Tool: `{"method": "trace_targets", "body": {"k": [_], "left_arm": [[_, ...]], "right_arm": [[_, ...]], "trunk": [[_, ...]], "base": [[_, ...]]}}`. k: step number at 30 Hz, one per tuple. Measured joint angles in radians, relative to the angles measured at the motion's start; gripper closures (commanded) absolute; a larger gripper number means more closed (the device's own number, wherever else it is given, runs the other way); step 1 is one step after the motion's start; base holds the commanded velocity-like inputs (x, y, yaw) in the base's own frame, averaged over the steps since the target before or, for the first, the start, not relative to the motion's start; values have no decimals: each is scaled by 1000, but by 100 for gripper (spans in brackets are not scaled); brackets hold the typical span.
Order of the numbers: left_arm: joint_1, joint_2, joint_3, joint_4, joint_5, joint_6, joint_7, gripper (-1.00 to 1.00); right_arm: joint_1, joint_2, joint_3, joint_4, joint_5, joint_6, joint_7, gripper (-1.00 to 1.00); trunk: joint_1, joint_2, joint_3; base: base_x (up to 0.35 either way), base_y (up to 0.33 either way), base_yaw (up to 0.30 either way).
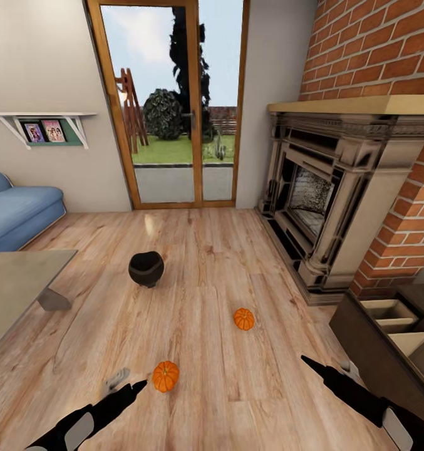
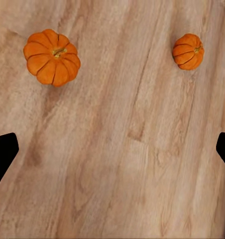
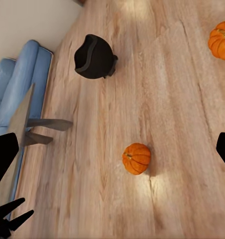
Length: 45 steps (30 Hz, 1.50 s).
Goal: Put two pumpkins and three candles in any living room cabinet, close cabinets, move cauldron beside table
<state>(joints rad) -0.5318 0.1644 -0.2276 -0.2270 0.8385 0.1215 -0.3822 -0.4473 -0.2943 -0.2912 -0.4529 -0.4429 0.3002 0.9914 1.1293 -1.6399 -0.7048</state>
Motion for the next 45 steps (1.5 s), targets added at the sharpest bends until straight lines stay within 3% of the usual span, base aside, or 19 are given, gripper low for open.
{"method": "trace_targets", "body": {"k": [2, 5, 7, 11, 18, 23, 26, 33, 40, 45], "left_arm": [[0, 0, 1, 0, 4, 3, -22, -100], [2, 8, 11, 6, 53, 15, -166, -100], [7, 42, 16, 9, 111, 48, -281, -100], [10, 82, 19, 10, 185, 95, -361, -100], [12, 109, 20, 11, 218, 141, -410, -100], [12, 114, 20, 11, 297, 194, -417, -100], [12, 128, 21, 11, 318, 232, -418, -100], [12, 135, 21, 34, 331, 251, -429, -100], [12, 136, 21, 36, 330, 255, -435, -100], [12, 139, 20, 36, 326, 255, -471, -100]], "right_arm": [[0, 0, 0, -1, -1, 0, 2, -100], [0, 0, 0, -1, -2, 0, 23, -100], [0, -1, 0, -1, -2, 0, 60, -100], [0, -5, -1, -2, -3, 6, 105, -100], [0, -24, -1, -11, -5, 59, 152, -100], [0, -26, 0, -13, -5, 69, 159, -100], [0, -26, 0, -14, -4, 71, 160, -100], [0, -26, 0, -14, -4, 72, 161, -100], [0, -26, 0, -14, -4, 73, 160, -100], [0, -25, 0, -12, 0, 74, 158, -100]], "trunk": [[0, 0, 0], [0, 0, 0], [0, 0, 0], [0, 0, 0], [0, 0, 0], [0, 0, 0], [0, 0, 0], [0, 0, 0], [23, -42, -19], [23, -42, -19]], "base": [[0, 0, 0], [0, 0, 0], [0, 0, 0], [0, 0, 0], [0, 0, 0], [0, 0, 0], [0, 0, 0], [0, 0, 0], [0, 0, 0], [0, 0, 0]]}}
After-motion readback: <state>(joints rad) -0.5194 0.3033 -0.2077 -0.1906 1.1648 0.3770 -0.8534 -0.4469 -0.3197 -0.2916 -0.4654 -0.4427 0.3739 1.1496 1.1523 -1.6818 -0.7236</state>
